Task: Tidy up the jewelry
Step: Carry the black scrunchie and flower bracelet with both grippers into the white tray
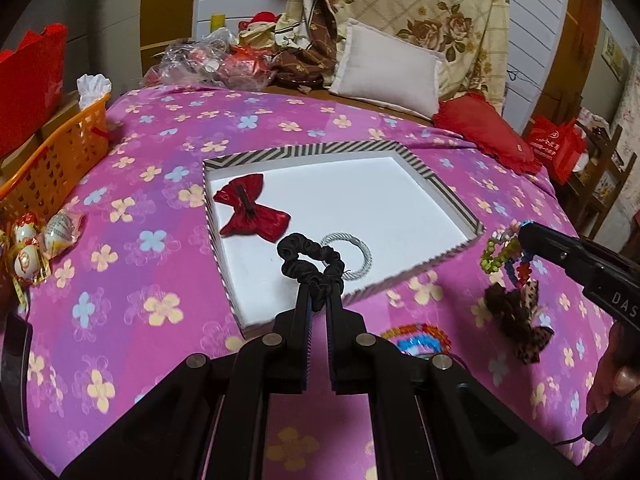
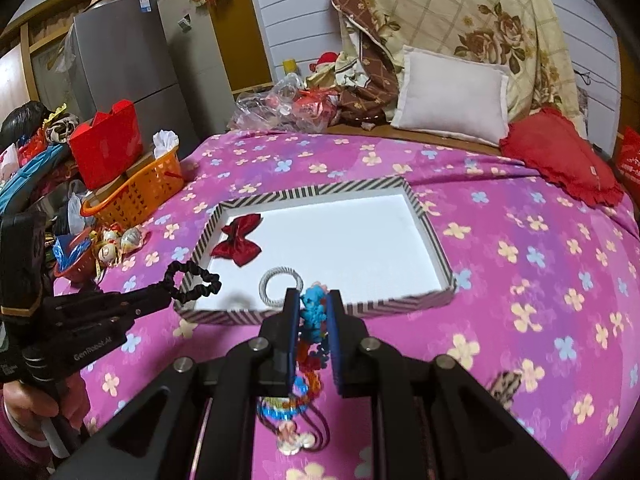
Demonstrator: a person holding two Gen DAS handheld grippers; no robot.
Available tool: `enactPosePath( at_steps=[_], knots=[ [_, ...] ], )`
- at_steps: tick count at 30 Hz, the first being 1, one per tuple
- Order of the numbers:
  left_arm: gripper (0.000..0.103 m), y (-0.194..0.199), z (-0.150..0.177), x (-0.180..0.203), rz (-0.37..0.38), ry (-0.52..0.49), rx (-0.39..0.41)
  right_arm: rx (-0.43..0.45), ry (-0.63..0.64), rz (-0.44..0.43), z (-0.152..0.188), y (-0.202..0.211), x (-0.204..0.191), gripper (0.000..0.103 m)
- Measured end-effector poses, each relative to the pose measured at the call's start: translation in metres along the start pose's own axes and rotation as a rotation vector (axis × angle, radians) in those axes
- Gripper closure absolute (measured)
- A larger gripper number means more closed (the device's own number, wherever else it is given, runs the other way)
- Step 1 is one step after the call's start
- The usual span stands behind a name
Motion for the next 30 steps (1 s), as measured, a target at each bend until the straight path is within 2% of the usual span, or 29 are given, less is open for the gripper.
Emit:
enactPosePath(
  at_steps=[7,19,30],
  knots=[
    [0.103,-0.013,-0.016,-0.005,-0.022,0.004,0.009,-0.007,0.006,-0.021,-0.016,-0.019,0.002,0.09],
    [0.103,-0.046,-0.027,-0.01,-0.029,0.036,-0.028,-0.033,0.009,-0.015,-0.033,-0.057,0.014,0.09],
    [0.103,-0.085,-0.02,-0.018,-0.057,0.052,-0.071,-0.097,-0.045,0.021,-0.019,-0.111,0.043,0.09]
  ],
)
Point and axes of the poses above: each gripper's, at about its wrist camera, not at the fingertips, and y roughly against the way its jaws point, x to its right, z to its underside, the point moved 9 cm from there along -y, roughly the way its jaws point, and after that the axes turned 13 degrees about -z, right-handed, at the moved point
